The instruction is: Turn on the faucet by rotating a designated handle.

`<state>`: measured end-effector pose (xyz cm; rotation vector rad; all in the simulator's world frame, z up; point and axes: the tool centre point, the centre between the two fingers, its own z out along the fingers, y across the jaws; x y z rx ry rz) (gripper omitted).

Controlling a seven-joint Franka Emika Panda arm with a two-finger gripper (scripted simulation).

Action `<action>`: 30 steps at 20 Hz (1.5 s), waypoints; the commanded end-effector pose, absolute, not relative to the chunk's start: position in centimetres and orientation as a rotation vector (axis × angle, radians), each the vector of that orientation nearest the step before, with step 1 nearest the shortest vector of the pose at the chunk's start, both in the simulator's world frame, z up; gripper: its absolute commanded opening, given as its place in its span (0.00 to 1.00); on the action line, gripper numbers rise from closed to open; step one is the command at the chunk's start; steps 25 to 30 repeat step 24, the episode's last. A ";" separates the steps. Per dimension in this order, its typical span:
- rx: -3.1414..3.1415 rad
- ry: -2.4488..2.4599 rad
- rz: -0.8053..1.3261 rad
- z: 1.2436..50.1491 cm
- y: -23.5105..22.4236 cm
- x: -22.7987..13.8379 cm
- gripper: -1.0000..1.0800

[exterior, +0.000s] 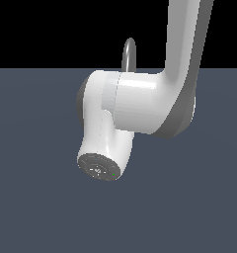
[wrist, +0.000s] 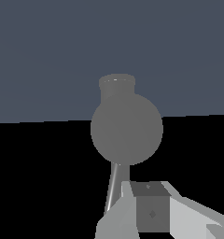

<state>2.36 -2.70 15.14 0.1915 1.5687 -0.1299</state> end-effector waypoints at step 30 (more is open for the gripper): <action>0.166 1.564 -0.162 10.2 -9.4 1.3 0.00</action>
